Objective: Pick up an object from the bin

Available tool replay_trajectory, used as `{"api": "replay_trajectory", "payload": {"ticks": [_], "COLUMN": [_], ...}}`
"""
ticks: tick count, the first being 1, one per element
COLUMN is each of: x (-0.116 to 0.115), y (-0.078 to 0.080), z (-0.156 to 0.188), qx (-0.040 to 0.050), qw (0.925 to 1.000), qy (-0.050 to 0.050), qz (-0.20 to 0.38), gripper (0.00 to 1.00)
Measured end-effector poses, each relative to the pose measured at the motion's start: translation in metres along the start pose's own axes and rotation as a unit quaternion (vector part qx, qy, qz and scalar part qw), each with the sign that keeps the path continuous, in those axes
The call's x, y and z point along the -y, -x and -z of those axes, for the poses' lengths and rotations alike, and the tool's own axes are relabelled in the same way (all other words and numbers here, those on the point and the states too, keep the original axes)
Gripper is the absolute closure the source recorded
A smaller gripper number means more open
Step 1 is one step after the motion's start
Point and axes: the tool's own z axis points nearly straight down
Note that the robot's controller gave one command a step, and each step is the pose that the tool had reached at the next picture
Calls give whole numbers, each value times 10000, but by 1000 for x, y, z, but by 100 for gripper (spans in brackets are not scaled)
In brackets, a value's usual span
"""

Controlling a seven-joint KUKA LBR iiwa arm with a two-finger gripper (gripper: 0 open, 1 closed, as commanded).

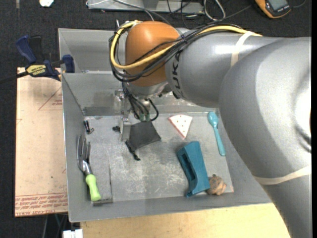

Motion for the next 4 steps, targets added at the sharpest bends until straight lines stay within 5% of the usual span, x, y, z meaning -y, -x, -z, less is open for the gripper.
{"api": "replay_trajectory", "payload": {"ticks": [1, 2, 4], "x": [1, 55, 69], "y": [1, -3, -3], "z": [5, -43, -50], "qx": [29, 35, 21], "qw": [10000, 9962, 9954], "qy": [5, 7, 5], "qz": [-15, 867, 956], "gripper": [0, 0, 0]}}
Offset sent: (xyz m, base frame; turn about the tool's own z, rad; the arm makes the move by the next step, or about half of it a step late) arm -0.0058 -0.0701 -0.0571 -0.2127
